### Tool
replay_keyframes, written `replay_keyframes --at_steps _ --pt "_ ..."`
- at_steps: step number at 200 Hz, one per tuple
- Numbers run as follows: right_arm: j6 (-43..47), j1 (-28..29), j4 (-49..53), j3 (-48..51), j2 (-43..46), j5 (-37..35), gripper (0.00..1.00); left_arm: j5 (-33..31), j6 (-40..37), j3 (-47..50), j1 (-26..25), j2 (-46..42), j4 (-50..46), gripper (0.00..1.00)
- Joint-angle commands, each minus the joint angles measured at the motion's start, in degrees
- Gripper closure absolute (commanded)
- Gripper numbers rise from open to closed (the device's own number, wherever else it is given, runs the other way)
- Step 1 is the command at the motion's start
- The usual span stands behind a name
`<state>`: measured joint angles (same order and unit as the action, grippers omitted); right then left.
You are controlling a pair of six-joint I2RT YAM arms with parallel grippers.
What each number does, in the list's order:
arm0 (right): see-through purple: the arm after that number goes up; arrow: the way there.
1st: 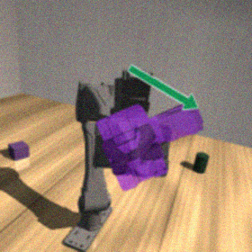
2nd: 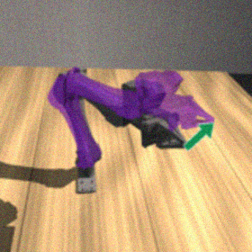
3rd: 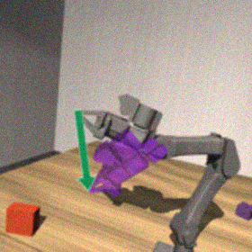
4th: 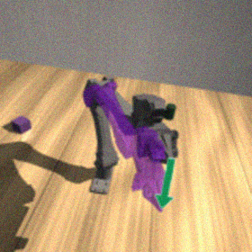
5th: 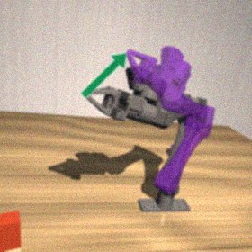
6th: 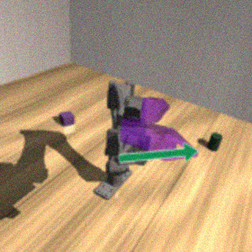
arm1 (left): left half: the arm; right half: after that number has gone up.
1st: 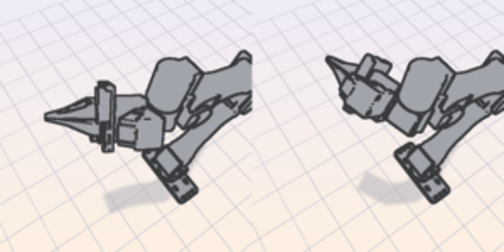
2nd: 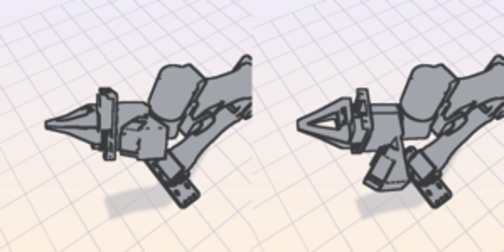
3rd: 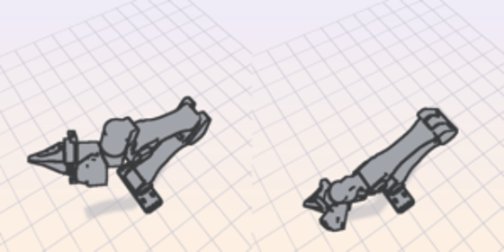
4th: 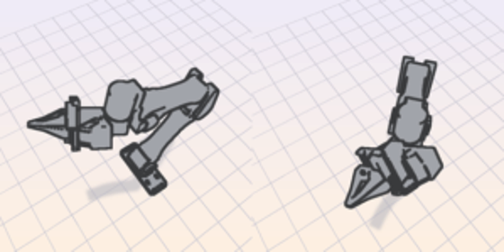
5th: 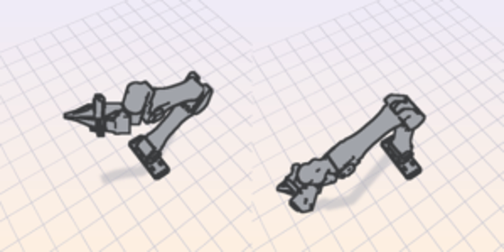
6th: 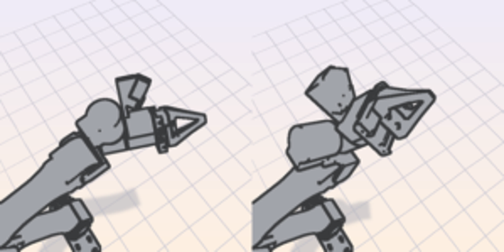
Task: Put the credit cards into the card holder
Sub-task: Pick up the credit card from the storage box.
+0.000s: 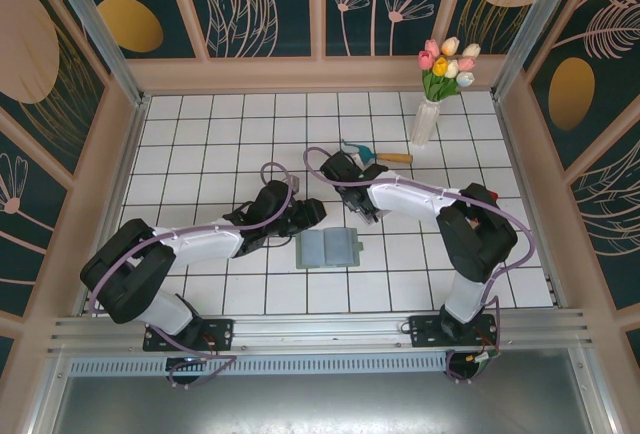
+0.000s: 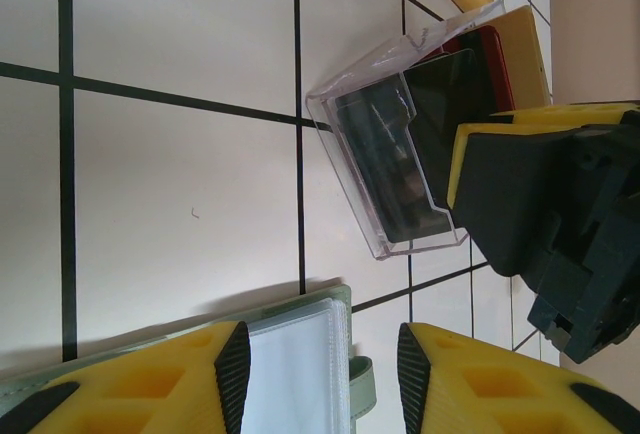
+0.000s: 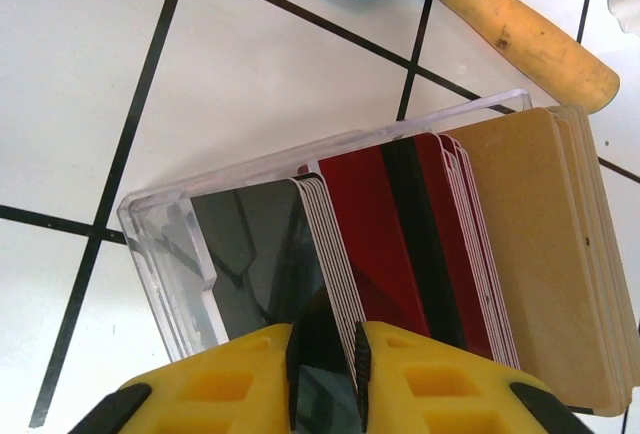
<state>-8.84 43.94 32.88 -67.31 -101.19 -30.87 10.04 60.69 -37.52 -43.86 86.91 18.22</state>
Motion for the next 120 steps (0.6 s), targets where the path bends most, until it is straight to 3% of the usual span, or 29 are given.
replay_keyframes --at_steps 1,42,64,120 --pt "-0.16 -0.42 2.4 -1.0 2.06 -0.49 0.79 -0.11 0.05 -0.41 -0.25 0.01 1.12 0.54" --pt "-1.9 -0.29 4.16 -2.03 5.49 1.05 0.89 -0.84 -0.6 -0.54 -0.26 -0.49 -0.35 0.54" --pt "-3.34 -0.33 4.48 -2.17 8.23 5.57 0.95 -2.58 -1.49 -0.54 -0.26 -1.45 -2.68 0.54" --pt "-10.93 -0.45 1.31 0.46 16.96 17.45 1.0 -6.17 -2.15 2.2 -0.17 -5.22 -6.67 0.53"
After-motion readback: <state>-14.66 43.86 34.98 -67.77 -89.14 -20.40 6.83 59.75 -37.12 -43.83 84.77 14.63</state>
